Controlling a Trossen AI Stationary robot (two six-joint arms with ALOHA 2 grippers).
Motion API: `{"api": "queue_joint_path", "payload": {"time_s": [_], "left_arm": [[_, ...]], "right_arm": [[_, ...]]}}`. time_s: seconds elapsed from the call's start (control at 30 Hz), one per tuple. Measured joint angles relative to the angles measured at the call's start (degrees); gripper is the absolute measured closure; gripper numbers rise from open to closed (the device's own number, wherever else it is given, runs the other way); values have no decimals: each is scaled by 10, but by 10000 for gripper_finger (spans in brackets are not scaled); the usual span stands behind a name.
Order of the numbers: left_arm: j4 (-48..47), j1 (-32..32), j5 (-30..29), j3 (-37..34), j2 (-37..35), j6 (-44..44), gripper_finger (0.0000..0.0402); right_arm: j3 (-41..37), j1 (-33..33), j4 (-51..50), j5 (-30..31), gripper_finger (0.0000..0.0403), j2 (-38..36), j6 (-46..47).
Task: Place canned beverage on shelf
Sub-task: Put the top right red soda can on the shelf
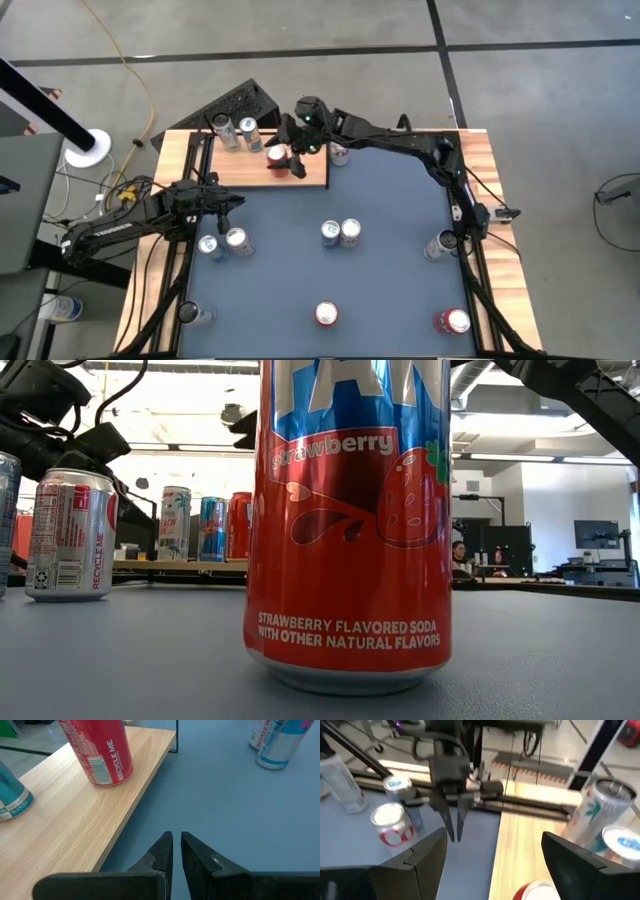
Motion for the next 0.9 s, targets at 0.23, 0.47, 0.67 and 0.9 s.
{"api": "queue_joint_path", "payload": {"time_s": [0.23, 0.47, 0.67, 0.9], "left_arm": [[0, 0, 0, 0, 0, 0, 374], [0, 0, 0, 0, 0, 0, 374], [0, 0, 0, 0, 0, 0, 374], [0, 0, -1, 0, 0, -2, 374]], "right_arm": [[-40, -5, 35, -8, 92, -1, -5], [-74, -10, 112, -8, 92, -3, -16], [-77, -12, 130, -7, 92, 14, -18], [-80, -32, 111, -10, 92, 39, -18]]}}
